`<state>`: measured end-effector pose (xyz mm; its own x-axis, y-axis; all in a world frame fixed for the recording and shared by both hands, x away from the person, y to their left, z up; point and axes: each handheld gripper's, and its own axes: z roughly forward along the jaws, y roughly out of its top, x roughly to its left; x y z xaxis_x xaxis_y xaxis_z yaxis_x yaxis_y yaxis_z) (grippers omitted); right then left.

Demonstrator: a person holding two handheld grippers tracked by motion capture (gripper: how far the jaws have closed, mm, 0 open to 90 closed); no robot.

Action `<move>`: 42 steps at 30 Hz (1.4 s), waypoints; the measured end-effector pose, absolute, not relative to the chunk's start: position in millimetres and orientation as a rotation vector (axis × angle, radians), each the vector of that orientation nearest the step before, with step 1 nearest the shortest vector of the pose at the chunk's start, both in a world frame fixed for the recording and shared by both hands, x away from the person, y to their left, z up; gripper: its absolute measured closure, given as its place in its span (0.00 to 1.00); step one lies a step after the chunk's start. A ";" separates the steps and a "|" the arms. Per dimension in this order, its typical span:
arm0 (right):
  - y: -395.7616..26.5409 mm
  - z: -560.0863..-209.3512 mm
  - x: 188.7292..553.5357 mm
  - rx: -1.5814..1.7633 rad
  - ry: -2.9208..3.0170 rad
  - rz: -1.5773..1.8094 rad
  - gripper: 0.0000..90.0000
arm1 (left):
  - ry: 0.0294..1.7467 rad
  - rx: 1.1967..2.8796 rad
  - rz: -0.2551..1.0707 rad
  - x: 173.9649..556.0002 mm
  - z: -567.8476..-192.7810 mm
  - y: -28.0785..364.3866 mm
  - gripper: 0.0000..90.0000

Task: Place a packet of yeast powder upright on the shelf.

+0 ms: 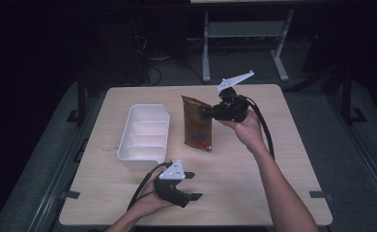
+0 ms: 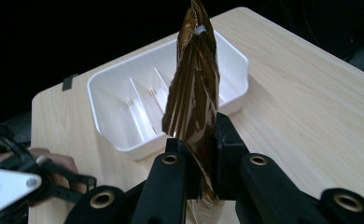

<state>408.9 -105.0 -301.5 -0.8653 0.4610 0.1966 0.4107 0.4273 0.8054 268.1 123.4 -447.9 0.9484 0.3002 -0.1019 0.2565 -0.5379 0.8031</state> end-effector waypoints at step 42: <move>-9.6 -275.8 475.8 0.700 2.668 1.490 0.94 | 0.400 2.167 0.064 271.2 -450.1 129.3 0.28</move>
